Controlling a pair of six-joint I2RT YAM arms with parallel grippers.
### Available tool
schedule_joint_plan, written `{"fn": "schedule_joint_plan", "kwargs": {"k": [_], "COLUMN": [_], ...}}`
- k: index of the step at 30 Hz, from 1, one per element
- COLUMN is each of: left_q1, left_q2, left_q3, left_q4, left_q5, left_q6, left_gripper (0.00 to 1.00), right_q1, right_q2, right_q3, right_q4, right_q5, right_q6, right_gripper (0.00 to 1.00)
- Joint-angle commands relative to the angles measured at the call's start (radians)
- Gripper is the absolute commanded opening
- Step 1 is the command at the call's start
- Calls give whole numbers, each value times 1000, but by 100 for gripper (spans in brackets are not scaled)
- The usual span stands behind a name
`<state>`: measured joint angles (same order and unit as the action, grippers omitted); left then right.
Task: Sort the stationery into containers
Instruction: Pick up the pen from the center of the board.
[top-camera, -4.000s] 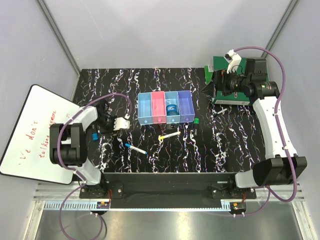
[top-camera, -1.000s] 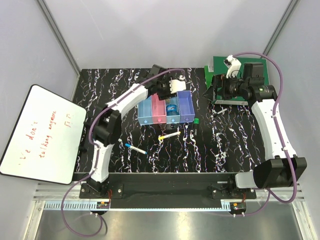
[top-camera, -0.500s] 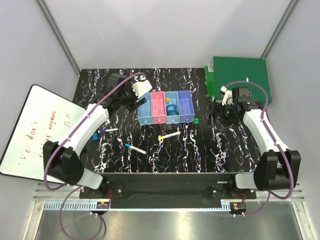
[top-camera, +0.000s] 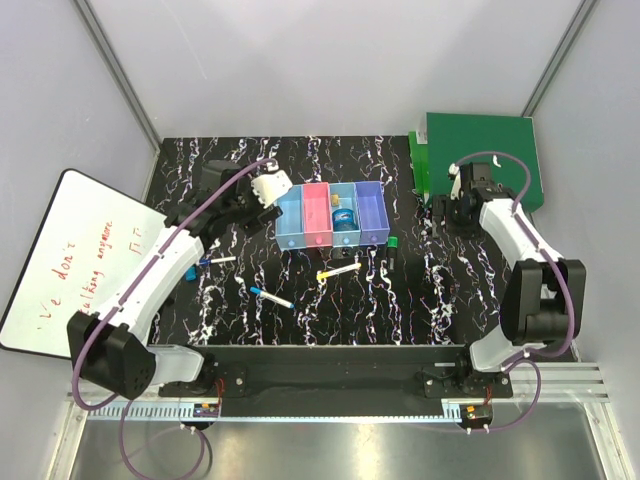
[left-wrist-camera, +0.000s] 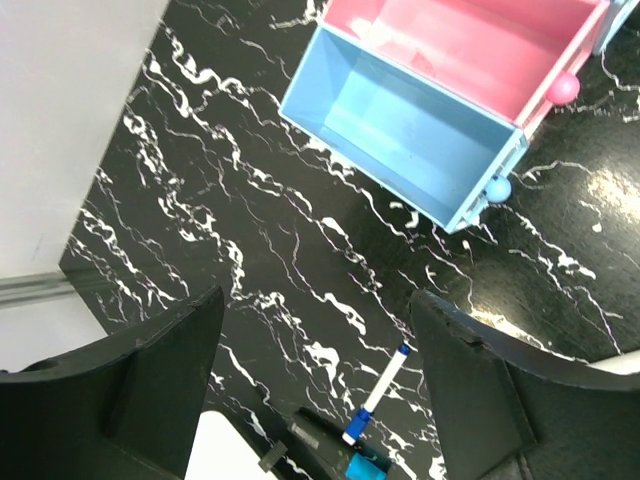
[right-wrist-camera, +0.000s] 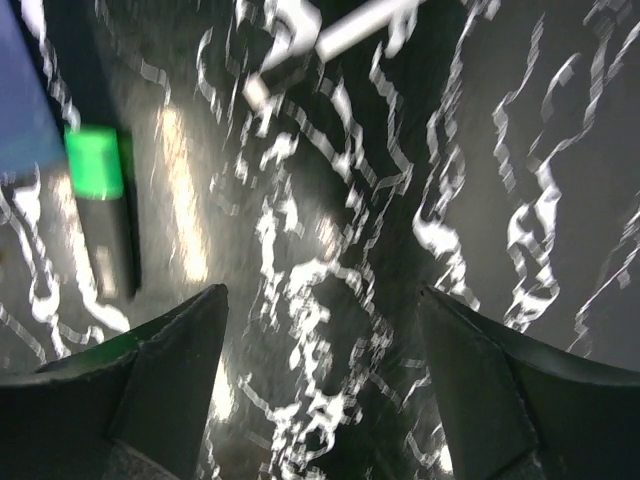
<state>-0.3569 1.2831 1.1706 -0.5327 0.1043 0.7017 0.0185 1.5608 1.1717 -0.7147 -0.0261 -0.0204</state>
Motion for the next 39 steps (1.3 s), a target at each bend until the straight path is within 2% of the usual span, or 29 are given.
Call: {"fn": "schedule_joint_plan", "kwargs": {"k": [1, 5, 8, 16, 20, 39], "left_q1": [9, 12, 15, 30, 42, 70], "left_q2": [-25, -41, -65, -108, -110, -130], "left_q3": [-8, -11, -28, -66, -69, -63], "left_q4": [11, 10, 5, 5, 5, 8], "left_q5": [-20, -20, -15, 6, 12, 61], "left_q6": [-7, 4, 25, 62, 64, 64], "left_gripper": [81, 81, 80, 81, 81, 81], "right_q1": [-5, -3, -5, -2, 14, 101], "right_q2": [53, 143, 212, 378, 404, 467], "right_q3": [75, 101, 131, 272, 321, 319], "right_q4": [67, 77, 78, 90, 92, 116], "right_q5": [49, 69, 81, 114, 120, 238], "right_q6": [-6, 11, 45, 86, 93, 106], "right_gripper": [82, 81, 75, 75, 74, 77]}}
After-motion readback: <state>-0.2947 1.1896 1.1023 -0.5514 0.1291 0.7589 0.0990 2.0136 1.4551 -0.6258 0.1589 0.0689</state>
